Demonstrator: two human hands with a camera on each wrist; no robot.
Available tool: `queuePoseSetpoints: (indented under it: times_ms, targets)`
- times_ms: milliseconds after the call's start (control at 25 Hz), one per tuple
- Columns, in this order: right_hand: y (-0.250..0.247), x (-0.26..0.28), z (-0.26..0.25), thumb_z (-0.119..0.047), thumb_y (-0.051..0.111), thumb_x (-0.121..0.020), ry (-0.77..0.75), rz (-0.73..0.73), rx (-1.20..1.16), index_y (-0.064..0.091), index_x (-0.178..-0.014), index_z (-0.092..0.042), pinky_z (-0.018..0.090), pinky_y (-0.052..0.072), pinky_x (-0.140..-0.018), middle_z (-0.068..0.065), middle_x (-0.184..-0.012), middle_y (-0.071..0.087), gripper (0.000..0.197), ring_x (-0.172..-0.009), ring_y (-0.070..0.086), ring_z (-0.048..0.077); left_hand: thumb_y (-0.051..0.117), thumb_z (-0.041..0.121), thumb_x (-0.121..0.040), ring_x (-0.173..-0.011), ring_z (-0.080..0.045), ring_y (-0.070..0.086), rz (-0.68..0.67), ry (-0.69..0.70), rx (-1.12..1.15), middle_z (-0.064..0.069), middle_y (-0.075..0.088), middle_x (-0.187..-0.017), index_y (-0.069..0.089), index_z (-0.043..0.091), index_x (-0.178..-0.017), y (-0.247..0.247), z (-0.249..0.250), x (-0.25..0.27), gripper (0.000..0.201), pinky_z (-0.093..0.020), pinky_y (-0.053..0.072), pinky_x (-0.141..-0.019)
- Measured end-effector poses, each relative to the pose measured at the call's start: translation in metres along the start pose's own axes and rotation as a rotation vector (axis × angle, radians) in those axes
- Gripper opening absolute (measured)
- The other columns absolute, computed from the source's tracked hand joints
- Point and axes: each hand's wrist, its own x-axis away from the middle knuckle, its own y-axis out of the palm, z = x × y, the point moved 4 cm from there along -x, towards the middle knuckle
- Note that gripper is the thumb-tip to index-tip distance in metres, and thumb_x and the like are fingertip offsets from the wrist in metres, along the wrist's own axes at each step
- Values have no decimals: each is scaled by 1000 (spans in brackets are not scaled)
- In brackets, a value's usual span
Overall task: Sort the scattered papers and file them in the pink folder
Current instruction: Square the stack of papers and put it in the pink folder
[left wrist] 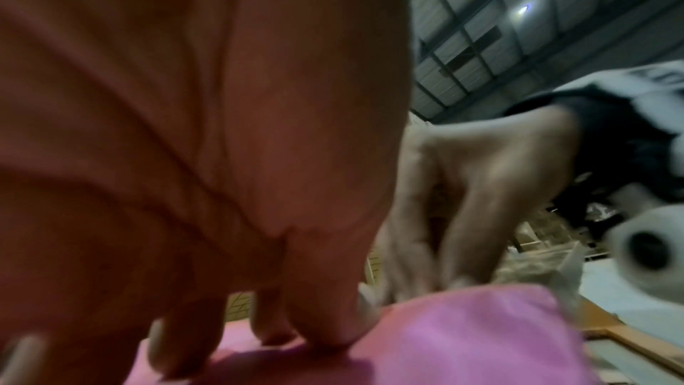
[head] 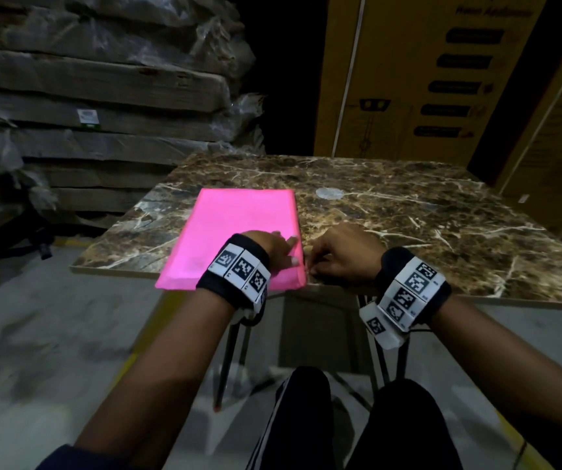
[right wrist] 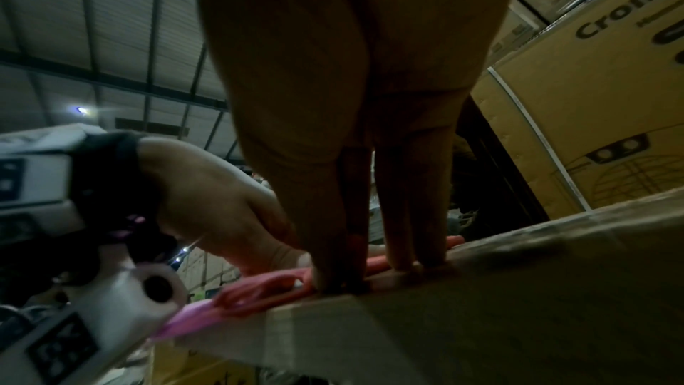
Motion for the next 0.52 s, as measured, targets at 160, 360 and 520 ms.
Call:
queuePoseSetpoints:
  times_ms: [160, 360, 520]
  targets:
    - [1, 15, -15, -23, 75, -83, -74, -36, -57, 78, -94, -24, 37, 55, -79, -7, -91, 75, 11, -84, 67, 11, 26, 49, -107, -146, -37, 30, -35, -16, 4, -16, 12, -165, 0, 24, -160, -2, -7, 1, 65, -53, 32, -115]
    - [1, 12, -7, -23, 75, -85, -62, -37, -237, 79, -92, -20, 37, 58, -79, -7, -87, 76, 8, -80, 70, 6, 29, 49, -106, -145, -37, 31, 13, 13, 84, -17, 14, -165, 2, 24, -160, 0, -7, 6, 65, -53, 31, -115]
    - [-1, 3, -1, -25, 71, -90, 23, 36, -290, 78, -103, -17, 35, 58, -83, -4, -94, 77, 17, -83, 71, 5, 25, 57, -103, -151, -38, 13, 88, -70, 201, -7, 6, -167, 4, 33, -159, 23, -20, 18, 64, -68, 19, -114]
